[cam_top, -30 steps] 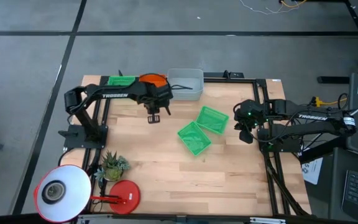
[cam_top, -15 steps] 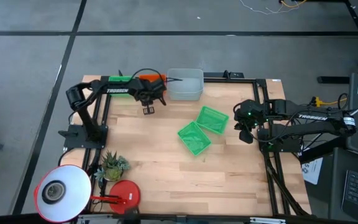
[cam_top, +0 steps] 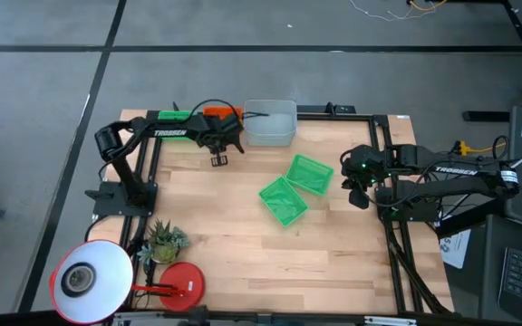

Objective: Stack baskets by color
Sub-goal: Move the green bins to the center of the table

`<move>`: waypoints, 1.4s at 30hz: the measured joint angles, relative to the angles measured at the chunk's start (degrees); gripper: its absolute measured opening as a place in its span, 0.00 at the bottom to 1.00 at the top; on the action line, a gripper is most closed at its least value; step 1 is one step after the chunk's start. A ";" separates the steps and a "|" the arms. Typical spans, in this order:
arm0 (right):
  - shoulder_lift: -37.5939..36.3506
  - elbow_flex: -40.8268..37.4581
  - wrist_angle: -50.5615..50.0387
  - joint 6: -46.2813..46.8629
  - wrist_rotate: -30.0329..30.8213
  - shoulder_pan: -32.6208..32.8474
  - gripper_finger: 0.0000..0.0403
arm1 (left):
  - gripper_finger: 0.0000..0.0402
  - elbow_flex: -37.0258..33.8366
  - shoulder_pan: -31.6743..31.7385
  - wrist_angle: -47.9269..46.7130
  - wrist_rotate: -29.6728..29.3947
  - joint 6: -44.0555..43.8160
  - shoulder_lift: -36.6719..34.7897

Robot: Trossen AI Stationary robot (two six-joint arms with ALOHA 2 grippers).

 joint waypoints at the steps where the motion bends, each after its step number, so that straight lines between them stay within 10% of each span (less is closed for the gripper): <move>1: 0.00 0.00 0.00 0.00 0.00 -0.01 0.11 | 0.16 0.00 -1.27 0.12 -0.02 -0.58 -0.38; 19: 8.79 -0.01 19.94 0.98 -3.14 1.84 0.11 | 0.16 0.00 -24.06 -7.84 0.17 -17.56 -17.28; 27: 17.85 0.07 16.16 5.24 9.27 2.09 0.11 | 0.16 0.00 -25.45 -17.75 -0.15 -22.69 -17.50; 42: 51.08 23.03 14.18 1.12 14.64 -1.99 0.11 | 0.16 0.00 -26.73 -30.52 -0.15 -31.39 -17.45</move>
